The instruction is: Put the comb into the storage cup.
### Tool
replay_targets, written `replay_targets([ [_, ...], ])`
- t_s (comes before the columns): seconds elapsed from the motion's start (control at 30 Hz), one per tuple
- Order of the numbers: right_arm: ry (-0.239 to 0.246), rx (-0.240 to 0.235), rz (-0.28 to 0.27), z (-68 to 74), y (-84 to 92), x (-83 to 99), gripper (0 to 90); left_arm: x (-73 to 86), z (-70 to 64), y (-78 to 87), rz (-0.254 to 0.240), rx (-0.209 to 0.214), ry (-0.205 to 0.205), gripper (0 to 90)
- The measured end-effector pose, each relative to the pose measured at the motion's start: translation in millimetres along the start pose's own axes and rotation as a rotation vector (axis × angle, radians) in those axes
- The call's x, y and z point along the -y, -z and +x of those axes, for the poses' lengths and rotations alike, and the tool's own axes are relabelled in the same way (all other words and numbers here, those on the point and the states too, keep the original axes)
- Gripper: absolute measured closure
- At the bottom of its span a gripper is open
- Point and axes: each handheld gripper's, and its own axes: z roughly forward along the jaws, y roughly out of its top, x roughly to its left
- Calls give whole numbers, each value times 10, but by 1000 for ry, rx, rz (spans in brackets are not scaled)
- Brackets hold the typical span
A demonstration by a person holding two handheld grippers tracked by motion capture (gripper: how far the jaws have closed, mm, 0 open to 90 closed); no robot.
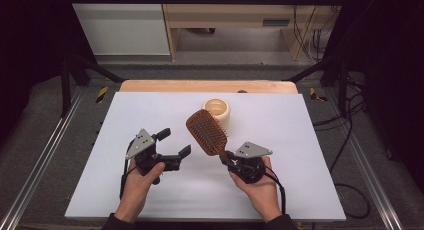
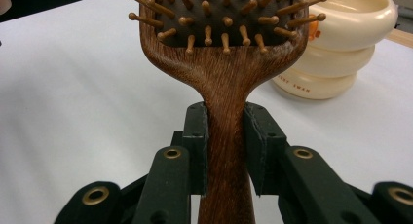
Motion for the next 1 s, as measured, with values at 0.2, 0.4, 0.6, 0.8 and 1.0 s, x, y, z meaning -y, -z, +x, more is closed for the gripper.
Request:
replay_targets([
  [0.2,11,-17,-7,76,-47,-16,727,-19,23,31,-18,18,68,34],
  [0.4,24,-25,-18,148,-82,-24,727,-47,26,55,-26,15,78,37],
  [0.6,36,-33,-16,211,-121,-29,727,-69,36,77,-34,12,89,41],
  [0.8,46,-50,-31,264,-143,-45,727,-68,44,74,-41,27,129,46],
  [1.0,62,-64,-48,327,-156,-63,727,-64,84,87,-39,22,159,58],
])
